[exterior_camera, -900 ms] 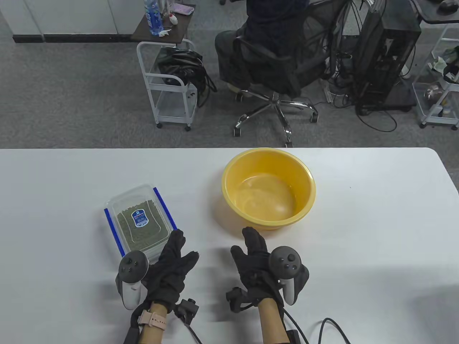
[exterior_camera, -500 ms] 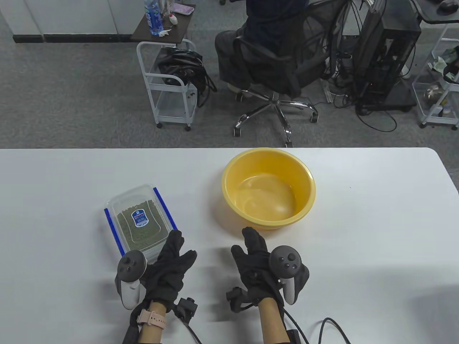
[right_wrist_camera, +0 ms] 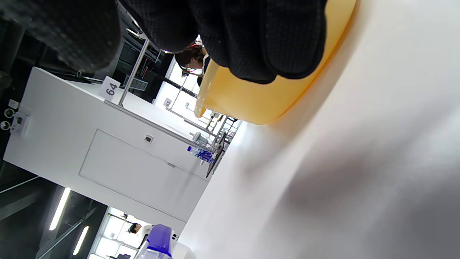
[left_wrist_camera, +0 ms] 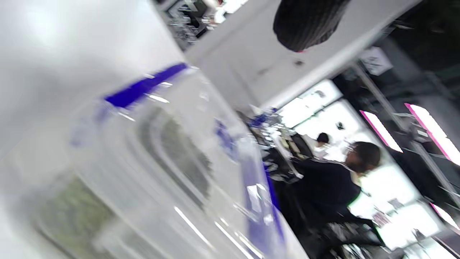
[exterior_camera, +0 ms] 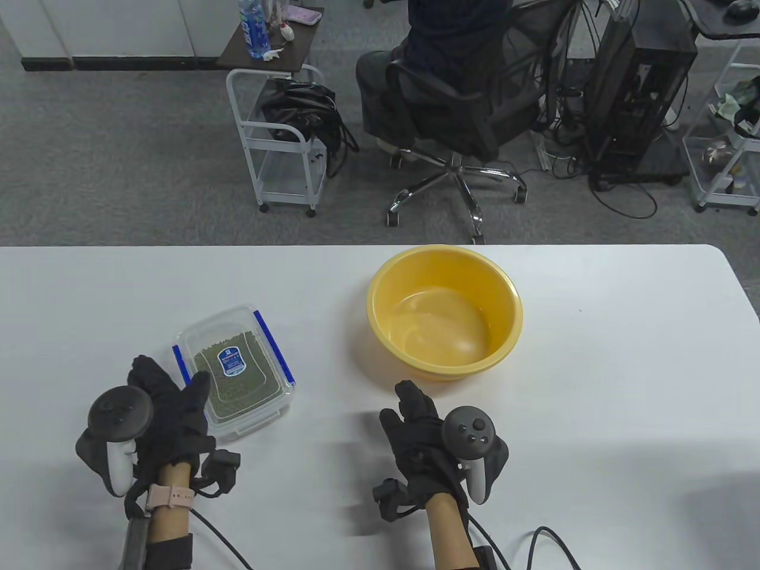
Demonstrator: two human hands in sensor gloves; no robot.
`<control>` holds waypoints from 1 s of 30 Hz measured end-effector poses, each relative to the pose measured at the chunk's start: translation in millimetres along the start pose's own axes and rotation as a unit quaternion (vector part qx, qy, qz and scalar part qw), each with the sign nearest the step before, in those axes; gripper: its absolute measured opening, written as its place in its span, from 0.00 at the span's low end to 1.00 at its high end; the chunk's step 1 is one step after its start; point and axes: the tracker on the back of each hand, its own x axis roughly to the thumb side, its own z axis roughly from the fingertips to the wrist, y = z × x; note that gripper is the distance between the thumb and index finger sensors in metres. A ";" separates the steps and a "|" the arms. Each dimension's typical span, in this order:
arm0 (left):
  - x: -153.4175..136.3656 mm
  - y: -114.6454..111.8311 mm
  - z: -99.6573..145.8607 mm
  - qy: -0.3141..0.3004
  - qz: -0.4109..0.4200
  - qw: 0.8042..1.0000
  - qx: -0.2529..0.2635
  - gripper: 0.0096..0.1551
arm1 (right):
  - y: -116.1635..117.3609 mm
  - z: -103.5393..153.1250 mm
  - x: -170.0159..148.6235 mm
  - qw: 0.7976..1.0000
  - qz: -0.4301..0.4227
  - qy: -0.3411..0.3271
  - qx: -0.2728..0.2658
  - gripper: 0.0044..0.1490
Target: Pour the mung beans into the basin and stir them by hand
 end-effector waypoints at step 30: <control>-27.0 -45.3 26.8 0.007 0.236 0.943 -0.235 0.52 | -4.2 -2.7 -6.0 0.999 -0.045 0.020 0.015 0.37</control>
